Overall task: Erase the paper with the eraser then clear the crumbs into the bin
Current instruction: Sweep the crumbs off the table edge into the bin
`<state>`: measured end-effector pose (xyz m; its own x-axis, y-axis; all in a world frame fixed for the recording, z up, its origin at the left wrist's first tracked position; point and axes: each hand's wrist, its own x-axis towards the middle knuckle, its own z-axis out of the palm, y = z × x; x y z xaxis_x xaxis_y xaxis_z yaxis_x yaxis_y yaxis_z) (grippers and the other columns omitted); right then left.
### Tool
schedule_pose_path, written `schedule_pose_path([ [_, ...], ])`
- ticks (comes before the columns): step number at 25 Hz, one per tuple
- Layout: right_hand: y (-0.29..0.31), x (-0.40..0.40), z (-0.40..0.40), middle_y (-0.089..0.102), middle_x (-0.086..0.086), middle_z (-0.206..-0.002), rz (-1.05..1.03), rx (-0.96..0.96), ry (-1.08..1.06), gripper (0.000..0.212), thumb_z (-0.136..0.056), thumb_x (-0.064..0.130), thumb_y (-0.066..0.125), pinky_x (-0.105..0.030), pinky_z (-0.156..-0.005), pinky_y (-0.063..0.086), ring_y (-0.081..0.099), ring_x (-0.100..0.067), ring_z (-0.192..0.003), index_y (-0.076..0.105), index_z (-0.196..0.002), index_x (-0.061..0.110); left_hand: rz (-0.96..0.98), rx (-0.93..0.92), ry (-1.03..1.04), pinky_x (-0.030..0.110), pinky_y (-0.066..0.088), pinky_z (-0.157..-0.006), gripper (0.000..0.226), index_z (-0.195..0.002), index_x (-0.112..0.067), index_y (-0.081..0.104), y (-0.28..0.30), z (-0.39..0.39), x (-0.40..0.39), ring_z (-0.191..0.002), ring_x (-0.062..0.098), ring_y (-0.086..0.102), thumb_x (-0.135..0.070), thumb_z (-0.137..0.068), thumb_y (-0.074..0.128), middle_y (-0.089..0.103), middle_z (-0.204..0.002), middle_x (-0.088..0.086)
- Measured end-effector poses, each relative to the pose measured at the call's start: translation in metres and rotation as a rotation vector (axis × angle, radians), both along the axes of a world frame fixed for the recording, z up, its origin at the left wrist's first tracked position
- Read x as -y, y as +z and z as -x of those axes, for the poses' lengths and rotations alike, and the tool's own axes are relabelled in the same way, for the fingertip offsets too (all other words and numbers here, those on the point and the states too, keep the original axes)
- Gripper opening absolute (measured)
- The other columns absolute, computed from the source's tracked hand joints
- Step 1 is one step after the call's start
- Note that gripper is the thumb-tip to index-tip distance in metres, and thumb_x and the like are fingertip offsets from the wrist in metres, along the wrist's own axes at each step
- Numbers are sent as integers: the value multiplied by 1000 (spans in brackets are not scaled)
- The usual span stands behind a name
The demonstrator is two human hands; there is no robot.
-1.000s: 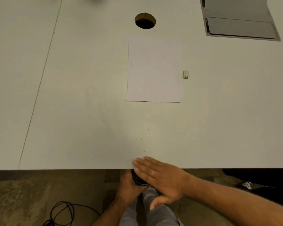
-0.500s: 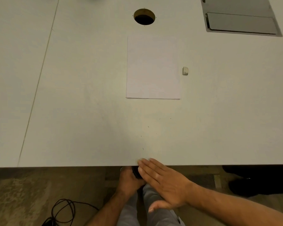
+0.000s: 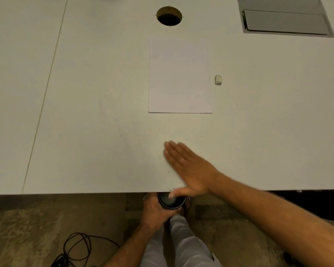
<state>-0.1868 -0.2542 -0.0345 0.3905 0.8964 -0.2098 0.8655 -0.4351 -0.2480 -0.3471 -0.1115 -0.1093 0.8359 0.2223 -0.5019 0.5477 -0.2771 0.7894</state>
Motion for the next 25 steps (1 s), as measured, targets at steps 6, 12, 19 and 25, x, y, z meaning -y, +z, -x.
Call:
schedule_pose_path([
  [6, 13, 18, 73, -8, -24, -158, 41, -116, 232, 117, -80, 76, 49, -48, -118, 9, -11, -32, -147, 2, -151, -4, 33, -52, -83, 35, 62, -68, 25, -82, -33, 70, 2, 1, -4, -77, 3, 72, -45, -65, 84, 76, -80, -9],
  [12, 16, 10, 29, 1, -23, -159, -125, -107, 105, 113, -78, 66, 63, -49, -119, 7, -3, -32, -148, 15, -150, -6, 25, -38, -3, 24, 53, -95, 89, -123, -23, 63, -8, 3, -6, -112, 2, 63, -49, -44, 96, 68, -119, -12],
  [19, 0, -29, -5, 2, -25, -159, -36, 12, 177, 117, -78, 80, 46, -51, -118, 9, -4, -33, -148, 12, -151, -5, 16, -3, 3, -4, 40, -84, 81, -116, -36, 55, 9, 1, -5, -106, -21, 55, -19, -51, 100, 59, -112, -26],
  [25, 9, 5, 62, 0, -25, -159, -104, -175, 353, 117, -76, 68, 64, -48, -118, 13, -5, -31, -148, 11, -150, -6, 15, -89, -147, 14, 51, -78, 40, -95, -38, 60, 11, 1, -10, -86, -27, 56, -59, -63, 72, 60, -92, -29],
])
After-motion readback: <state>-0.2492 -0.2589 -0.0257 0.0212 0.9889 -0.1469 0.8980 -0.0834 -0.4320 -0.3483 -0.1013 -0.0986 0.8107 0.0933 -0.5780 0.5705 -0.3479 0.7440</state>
